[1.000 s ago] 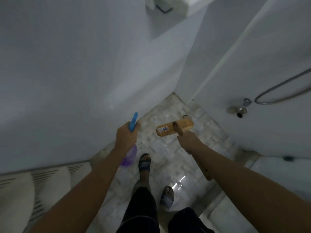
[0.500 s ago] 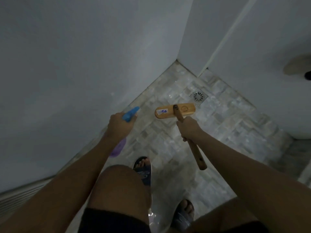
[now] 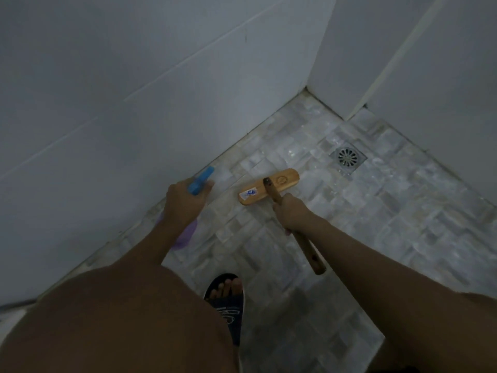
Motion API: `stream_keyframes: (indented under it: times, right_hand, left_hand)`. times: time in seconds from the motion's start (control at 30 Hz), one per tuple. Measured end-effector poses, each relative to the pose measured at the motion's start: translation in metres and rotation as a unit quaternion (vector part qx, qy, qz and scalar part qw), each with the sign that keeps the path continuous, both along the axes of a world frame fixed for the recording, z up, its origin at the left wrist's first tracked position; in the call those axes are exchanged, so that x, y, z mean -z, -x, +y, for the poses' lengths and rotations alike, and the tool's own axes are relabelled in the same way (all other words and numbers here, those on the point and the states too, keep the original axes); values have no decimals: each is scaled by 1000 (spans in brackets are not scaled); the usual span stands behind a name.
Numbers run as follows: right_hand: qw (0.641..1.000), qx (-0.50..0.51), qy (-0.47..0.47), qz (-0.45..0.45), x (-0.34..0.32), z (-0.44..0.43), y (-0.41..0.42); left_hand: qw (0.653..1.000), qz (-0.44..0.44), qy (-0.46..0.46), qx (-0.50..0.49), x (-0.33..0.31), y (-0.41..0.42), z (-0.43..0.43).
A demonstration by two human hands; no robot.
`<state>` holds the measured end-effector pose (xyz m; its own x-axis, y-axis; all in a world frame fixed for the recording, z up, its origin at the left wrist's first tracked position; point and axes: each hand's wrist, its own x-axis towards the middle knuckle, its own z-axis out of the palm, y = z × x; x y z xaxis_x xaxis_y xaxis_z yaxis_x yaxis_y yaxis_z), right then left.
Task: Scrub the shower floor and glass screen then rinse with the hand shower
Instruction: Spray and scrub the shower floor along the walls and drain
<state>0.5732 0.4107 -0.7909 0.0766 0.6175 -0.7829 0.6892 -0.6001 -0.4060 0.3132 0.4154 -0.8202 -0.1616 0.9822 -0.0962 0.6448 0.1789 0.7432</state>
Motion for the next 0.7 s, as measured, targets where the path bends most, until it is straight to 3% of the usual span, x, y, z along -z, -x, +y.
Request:
stream_keyframes:
  times: [0.33, 0.6, 0.7]
  right_hand:
    - [995, -103, -9, 8, 34, 0, 21]
    - [999, -36, -11, 36, 55, 101, 92]
    - [999, -14, -17, 44, 59, 98, 89]
  left_hand:
    - [996, 31, -56, -65, 22, 32, -19]
    - [994, 4, -69, -79, 49, 34, -26]
    - [993, 0, -74, -89, 50, 35, -24]
